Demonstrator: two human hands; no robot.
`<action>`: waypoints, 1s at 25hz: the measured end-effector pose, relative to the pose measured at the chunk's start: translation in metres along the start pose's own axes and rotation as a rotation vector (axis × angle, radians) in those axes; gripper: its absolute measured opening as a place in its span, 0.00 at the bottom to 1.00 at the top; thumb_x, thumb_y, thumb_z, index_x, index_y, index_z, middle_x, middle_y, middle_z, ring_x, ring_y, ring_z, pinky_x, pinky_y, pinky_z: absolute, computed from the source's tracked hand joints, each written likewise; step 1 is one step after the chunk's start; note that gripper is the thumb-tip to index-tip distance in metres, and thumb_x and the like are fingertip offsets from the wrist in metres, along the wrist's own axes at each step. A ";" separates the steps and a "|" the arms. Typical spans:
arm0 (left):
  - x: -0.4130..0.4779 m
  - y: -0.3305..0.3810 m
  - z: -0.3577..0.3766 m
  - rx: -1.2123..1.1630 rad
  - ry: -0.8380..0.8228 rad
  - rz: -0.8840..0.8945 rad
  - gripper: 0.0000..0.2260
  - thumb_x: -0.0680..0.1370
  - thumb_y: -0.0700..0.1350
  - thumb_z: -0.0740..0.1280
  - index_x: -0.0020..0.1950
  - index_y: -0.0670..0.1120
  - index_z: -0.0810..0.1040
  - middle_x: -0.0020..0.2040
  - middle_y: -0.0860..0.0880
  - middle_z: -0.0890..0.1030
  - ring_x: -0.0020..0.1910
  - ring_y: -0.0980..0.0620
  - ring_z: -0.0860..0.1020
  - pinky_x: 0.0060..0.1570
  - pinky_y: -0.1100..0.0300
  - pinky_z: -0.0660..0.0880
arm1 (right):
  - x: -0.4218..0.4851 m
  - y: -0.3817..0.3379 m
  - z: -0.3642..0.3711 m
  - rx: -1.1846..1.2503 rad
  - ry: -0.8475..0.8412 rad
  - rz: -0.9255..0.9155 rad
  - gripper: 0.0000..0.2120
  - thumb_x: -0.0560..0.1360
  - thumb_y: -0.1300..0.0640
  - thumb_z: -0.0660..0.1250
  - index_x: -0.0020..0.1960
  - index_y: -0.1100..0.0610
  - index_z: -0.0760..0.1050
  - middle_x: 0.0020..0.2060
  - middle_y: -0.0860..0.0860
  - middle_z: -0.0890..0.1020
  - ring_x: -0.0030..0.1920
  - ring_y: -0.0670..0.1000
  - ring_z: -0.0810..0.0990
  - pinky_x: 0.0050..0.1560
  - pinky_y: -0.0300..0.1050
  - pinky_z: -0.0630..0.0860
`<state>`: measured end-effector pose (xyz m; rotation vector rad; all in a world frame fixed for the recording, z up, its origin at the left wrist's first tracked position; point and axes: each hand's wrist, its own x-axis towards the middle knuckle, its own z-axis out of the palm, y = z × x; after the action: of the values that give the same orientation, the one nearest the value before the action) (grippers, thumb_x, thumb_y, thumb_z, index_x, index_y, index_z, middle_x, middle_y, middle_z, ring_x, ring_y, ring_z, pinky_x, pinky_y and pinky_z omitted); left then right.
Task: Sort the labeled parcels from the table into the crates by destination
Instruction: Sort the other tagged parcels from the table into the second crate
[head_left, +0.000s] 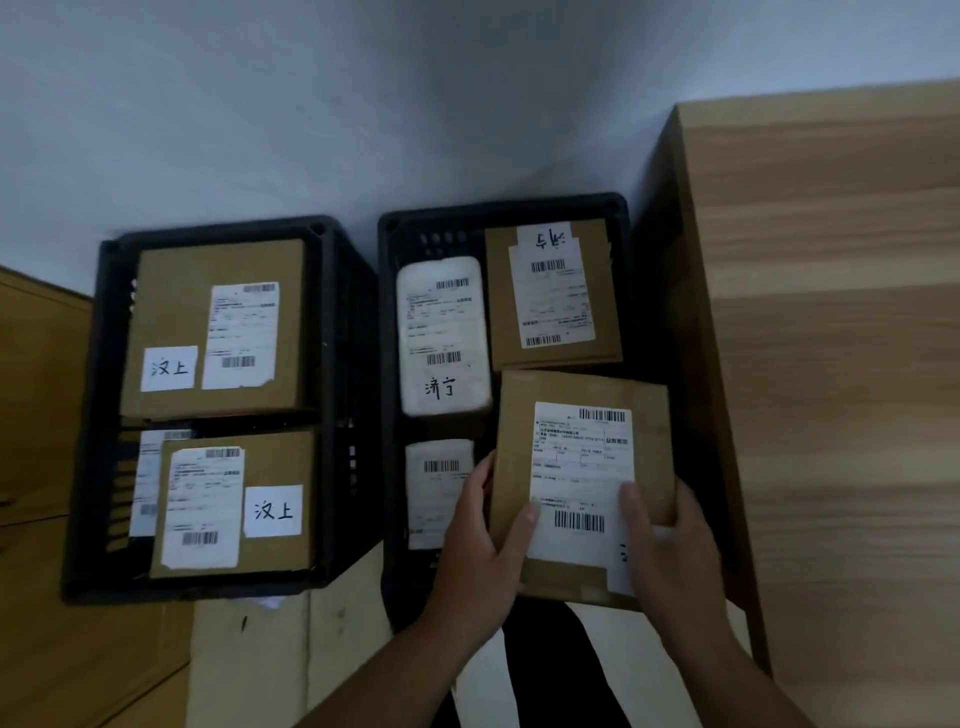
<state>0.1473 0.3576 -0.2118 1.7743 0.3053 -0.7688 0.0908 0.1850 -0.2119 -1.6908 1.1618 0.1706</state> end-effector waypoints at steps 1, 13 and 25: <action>0.006 -0.002 0.004 -0.007 0.019 0.002 0.23 0.78 0.56 0.69 0.67 0.72 0.63 0.62 0.64 0.77 0.57 0.69 0.77 0.46 0.73 0.77 | 0.006 0.000 0.001 -0.005 0.002 -0.011 0.28 0.75 0.32 0.63 0.71 0.42 0.68 0.49 0.37 0.79 0.42 0.37 0.82 0.31 0.30 0.73; 0.042 -0.031 0.013 0.229 0.007 -0.039 0.29 0.80 0.51 0.68 0.78 0.57 0.58 0.70 0.59 0.72 0.68 0.63 0.70 0.68 0.57 0.72 | 0.052 0.019 0.036 -0.142 -0.049 0.076 0.26 0.78 0.36 0.62 0.74 0.36 0.60 0.62 0.45 0.78 0.58 0.51 0.80 0.55 0.62 0.81; 0.045 -0.042 0.028 0.458 -0.010 0.006 0.36 0.83 0.48 0.63 0.82 0.51 0.42 0.81 0.54 0.53 0.79 0.57 0.52 0.79 0.56 0.54 | 0.072 0.043 0.047 -0.245 -0.109 0.102 0.28 0.80 0.44 0.65 0.76 0.38 0.57 0.67 0.48 0.76 0.62 0.55 0.79 0.57 0.64 0.80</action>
<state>0.1477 0.3386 -0.2765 2.1967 0.1210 -0.8929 0.1149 0.1788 -0.3045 -1.8108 1.1828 0.4798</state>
